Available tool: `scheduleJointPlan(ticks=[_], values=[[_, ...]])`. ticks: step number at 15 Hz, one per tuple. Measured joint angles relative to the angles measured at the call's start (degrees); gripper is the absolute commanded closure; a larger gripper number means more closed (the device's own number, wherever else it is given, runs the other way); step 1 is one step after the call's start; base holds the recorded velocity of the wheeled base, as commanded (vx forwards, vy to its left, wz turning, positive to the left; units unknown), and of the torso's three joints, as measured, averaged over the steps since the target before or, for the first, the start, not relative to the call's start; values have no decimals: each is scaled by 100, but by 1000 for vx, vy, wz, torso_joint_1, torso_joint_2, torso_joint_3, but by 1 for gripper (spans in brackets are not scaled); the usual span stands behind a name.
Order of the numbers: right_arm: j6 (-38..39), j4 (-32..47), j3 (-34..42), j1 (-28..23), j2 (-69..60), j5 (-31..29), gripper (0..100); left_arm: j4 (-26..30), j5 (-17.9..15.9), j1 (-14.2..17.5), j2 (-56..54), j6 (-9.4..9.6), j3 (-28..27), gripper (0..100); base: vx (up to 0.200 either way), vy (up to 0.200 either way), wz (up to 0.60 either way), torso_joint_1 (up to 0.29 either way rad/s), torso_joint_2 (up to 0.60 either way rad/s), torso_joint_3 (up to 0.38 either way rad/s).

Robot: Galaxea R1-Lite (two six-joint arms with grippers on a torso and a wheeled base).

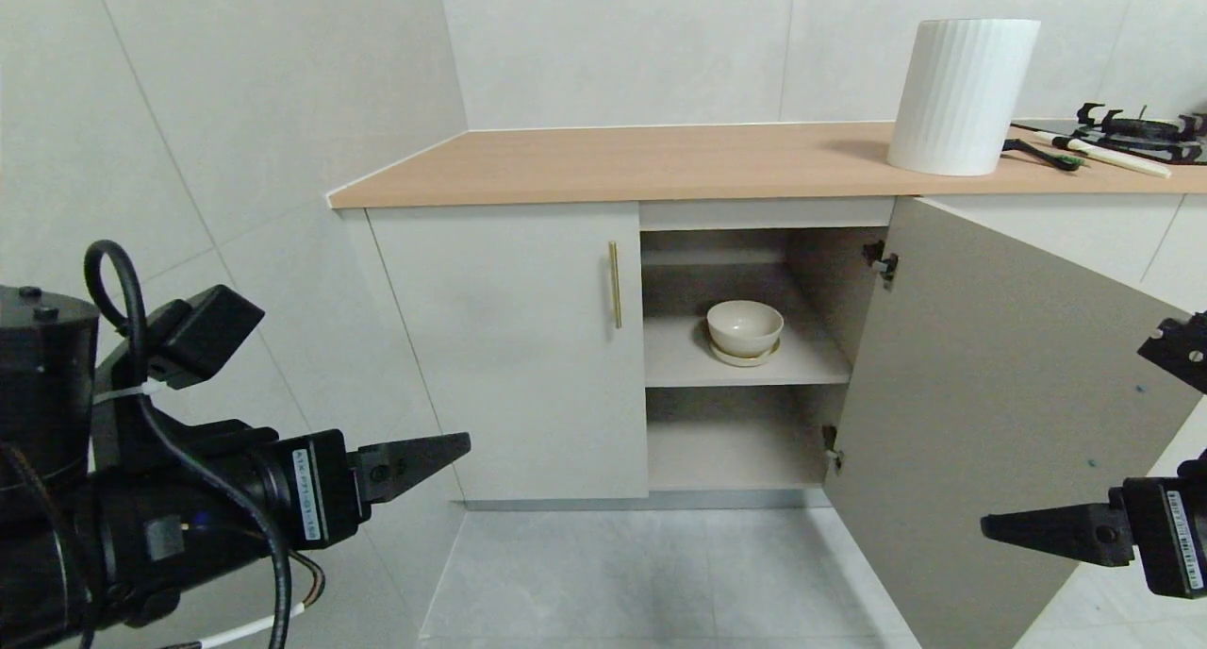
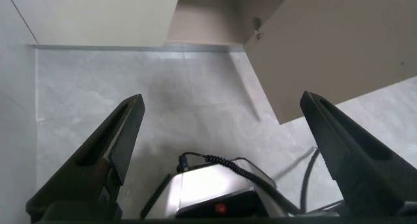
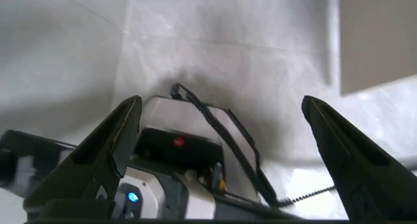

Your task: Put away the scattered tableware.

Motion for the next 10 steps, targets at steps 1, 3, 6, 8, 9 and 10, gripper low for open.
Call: scheduleJointPlan(ticks=[1, 3, 6, 8, 9, 10], values=[[-48, 116, -49, 0, -6, -9, 0, -4, 6, -1, -4, 5, 0, 0, 0, -200, 0, 7, 7, 7], [-132, 518, -176, -30, -6, -39, 0, 2, 15, -4, -11, 5, 0, 0, 0, -200, 0, 2, 5, -5], [-206, 688, -219, -56, 5, -411, 0, 5, 13, 0, -15, 2, 7, 0, 0, -200, 0, -4, 2, 4], [-296, 861, -221, -102, 20, -485, 0, 5, 4, 0, -20, 2, 27, 0, 0, -200, 0, 2, 5, 0], [-360, 894, -230, -168, 35, -562, 0, 2, 2, -1, -20, 10, 35, 0, 0, 0, 0, 0, 0, 0], [-430, 923, -230, -274, 66, -716, 0, 0, 0, -1, -22, 27, 46, 0, 0, 0, 0, 0, 0, 0]])
